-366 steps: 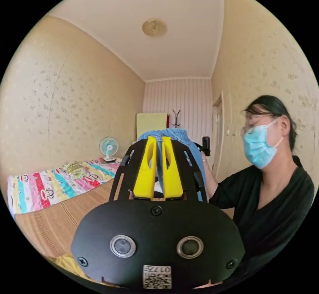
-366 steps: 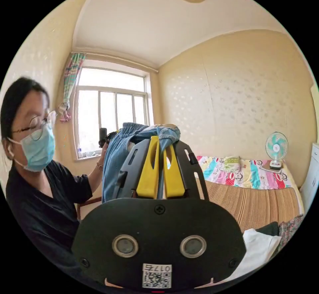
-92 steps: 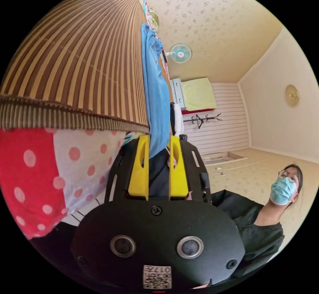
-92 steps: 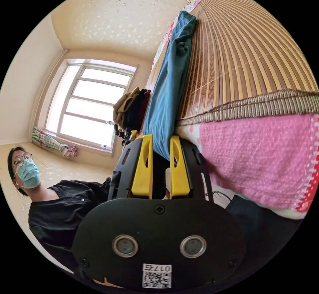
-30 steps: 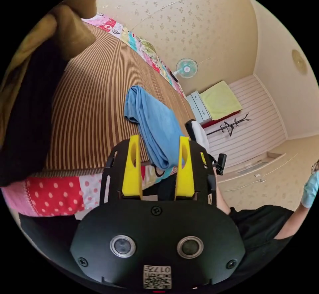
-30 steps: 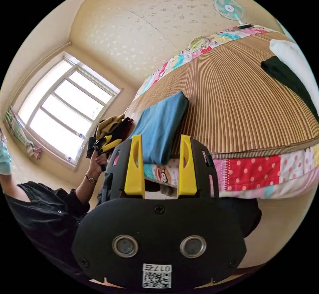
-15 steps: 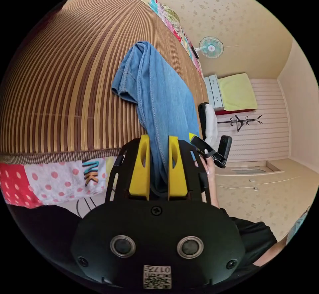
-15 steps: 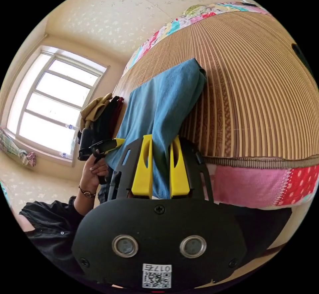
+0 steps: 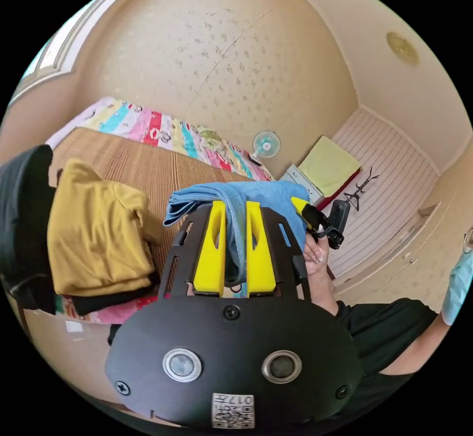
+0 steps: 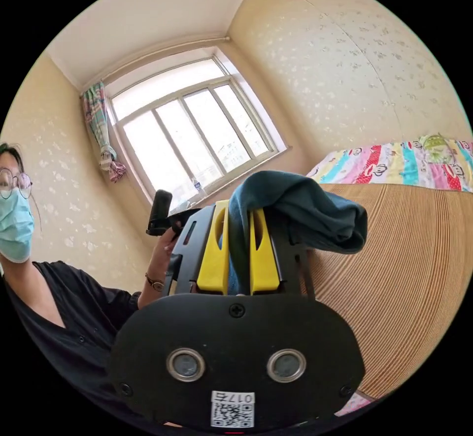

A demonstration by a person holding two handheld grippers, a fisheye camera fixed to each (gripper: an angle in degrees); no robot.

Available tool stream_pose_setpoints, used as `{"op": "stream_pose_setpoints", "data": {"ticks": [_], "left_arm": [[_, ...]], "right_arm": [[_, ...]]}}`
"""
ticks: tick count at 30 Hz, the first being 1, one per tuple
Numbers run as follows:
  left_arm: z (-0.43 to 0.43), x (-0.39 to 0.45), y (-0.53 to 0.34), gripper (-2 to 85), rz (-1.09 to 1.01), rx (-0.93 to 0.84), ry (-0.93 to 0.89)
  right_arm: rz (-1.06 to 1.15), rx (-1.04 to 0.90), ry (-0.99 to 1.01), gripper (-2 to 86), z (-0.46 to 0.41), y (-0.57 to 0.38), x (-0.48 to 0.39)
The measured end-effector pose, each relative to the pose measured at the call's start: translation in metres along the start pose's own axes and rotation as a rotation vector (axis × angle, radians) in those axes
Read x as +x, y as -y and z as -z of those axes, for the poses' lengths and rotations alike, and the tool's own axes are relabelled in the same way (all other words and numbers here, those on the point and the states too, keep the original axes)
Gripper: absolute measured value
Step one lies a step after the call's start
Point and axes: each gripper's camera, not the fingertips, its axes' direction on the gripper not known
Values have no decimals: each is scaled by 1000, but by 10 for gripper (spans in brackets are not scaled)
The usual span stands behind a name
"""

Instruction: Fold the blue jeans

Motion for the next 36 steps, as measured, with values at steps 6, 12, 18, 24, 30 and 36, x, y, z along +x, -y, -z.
{"op": "stream_pose_setpoints", "data": {"ticks": [6, 12, 18, 24, 30, 36], "left_arm": [[85, -113, 11, 94, 196, -56, 220], [94, -196, -164, 110, 464, 66, 324], [-11, -83, -242, 123, 196, -12, 470], [-144, 8, -277, 59, -58, -79, 55], [-239, 66, -315, -5, -141, -136, -35], [-273, 61, -324, -10, -28, -172, -116]], "right_arm": [[-114, -32, 16, 66, -127, 21, -9], [-371, -369, -104, 76, -208, -117, 46], [-301, -428, -369, 72, -112, -207, 67], [-467, -353, -825, 71, 75, -241, 108], [-824, 24, -1077, 76, 272, -306, 103], [-901, 320, -1105, 90, 392, -339, 97]]}}
